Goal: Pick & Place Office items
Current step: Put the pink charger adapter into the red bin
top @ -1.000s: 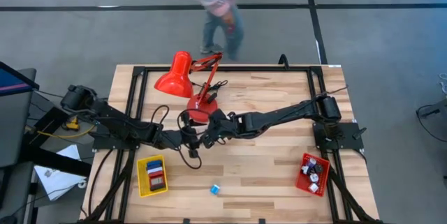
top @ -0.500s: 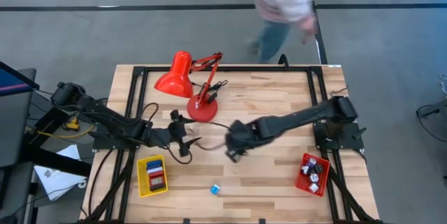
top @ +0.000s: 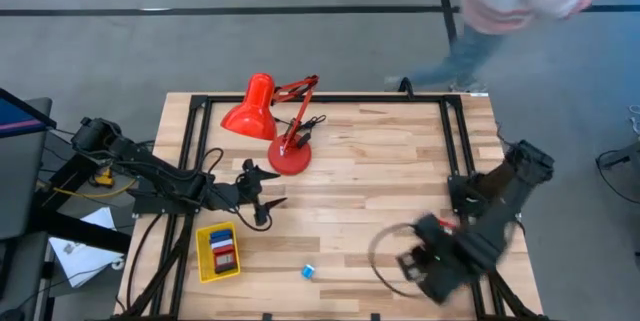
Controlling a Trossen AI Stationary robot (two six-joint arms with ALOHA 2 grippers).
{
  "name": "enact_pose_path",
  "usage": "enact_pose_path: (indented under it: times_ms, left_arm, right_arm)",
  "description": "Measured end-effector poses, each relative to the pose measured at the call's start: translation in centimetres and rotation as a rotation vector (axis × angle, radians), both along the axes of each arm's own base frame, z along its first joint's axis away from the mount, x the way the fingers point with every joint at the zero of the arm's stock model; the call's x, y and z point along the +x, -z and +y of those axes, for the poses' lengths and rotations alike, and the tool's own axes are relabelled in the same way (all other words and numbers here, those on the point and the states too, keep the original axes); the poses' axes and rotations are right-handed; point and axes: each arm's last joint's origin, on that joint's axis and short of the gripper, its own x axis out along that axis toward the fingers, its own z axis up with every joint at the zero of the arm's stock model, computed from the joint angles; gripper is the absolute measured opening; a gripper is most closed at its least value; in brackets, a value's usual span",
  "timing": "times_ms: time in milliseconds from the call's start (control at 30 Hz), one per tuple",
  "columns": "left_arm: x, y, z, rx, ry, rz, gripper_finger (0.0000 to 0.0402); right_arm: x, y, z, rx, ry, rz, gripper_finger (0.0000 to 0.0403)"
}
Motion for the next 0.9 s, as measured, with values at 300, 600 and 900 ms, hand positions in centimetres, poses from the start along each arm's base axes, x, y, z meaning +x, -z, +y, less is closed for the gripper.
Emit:
enact_pose_path:
  times_ms: [300,600,900]
  left_arm:
    - [0.2,-0.4,-0.1,-0.018,0.0,-0.047,0.0329]
    - [0.3,-1.0,-0.1,-0.043,0.0,-0.11,0.0329]
    - [0.4,-1.0,-0.1,-0.049,-0.002,-0.11,0.0329]
  right_arm:
    - [-5.9,3.4,5.9,-0.138,0.133,0.044,0.0129]
    - [-6.9,7.1,5.5,-0.18,0.067,0.036,0.0128]
    - [-8.2,10.6,3.2,-0.128,0.069,0.005,0.0128]
